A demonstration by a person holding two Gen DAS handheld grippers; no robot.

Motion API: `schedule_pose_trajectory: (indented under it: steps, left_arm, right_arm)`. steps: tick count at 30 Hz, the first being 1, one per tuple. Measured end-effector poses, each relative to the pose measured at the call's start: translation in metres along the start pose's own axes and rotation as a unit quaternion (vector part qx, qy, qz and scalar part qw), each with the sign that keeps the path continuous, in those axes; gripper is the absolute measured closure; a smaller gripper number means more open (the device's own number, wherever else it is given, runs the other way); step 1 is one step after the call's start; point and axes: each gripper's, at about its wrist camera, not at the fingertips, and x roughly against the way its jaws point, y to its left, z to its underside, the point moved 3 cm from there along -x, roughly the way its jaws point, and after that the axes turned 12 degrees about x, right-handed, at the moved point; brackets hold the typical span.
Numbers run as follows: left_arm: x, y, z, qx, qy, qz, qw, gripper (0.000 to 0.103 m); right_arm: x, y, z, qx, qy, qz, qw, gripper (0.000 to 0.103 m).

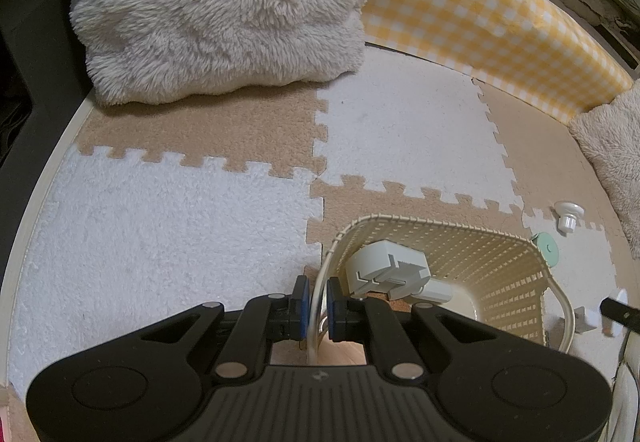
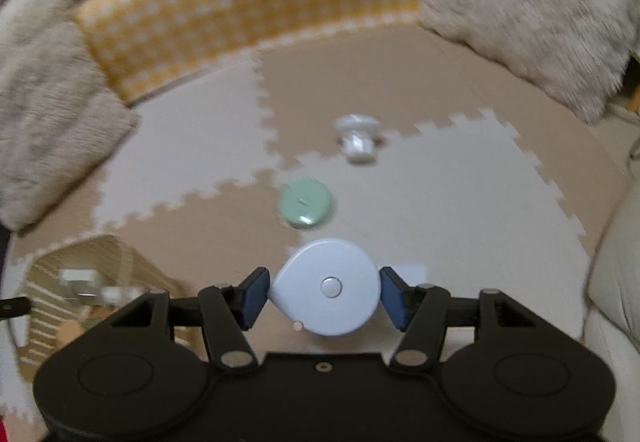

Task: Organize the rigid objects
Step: 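Lift the white egg-shaped object and lower it into the basket with the right gripper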

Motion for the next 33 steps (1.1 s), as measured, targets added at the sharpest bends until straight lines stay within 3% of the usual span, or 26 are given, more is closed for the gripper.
schedule_pose_trajectory:
  steps: [8,15,25,33]
  left_arm:
    - [0.000,0.000,0.000,0.000,0.000,0.000,1.0000,0.095]
    - [0.000,0.000,0.000,0.000,0.000,0.000,1.0000,0.095]
    - [0.001,0.000,0.000,0.003,0.000,0.002,1.0000,0.095]
    - [0.001,-0.001,0.000,0.005,0.001,0.004,1.0000,0.095]
  right_arm:
    - [0.028,0.051,-0.014,0.085,-0.040,-0.058,0.994,0.042]
    - [0.036,0.102,-0.016,0.181,-0.041,-0.101,0.977,0.042]
    - [-0.004,0.156,-0.012,0.339,0.023,-0.116,0.933,0.042]
    - [-0.047,0.185,-0.001,0.439,0.100,-0.114,0.886,0.042]
